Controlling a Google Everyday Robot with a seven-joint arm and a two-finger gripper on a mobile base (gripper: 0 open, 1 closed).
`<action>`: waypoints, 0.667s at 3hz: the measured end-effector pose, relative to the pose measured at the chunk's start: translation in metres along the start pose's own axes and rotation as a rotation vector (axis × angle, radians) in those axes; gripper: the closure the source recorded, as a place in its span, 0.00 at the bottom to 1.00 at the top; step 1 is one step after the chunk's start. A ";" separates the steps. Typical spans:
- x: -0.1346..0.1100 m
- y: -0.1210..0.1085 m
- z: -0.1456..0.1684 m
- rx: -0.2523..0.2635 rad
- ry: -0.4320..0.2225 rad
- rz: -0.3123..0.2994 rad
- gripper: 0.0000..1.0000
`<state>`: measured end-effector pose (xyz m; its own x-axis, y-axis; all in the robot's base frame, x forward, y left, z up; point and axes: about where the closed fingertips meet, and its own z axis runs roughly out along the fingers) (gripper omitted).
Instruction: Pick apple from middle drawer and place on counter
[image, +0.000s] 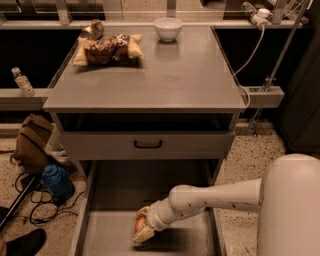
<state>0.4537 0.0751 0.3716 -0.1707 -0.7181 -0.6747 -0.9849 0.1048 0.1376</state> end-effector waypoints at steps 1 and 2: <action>-0.006 0.001 -0.005 -0.013 -0.015 -0.003 0.88; -0.030 0.004 -0.031 -0.007 -0.026 0.005 1.00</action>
Offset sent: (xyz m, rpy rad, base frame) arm 0.0173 -0.0054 0.1057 0.0291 -0.0299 -0.0253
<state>0.4558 0.0756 0.4152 -0.1768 -0.6993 -0.6927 -0.9838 0.1040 0.1461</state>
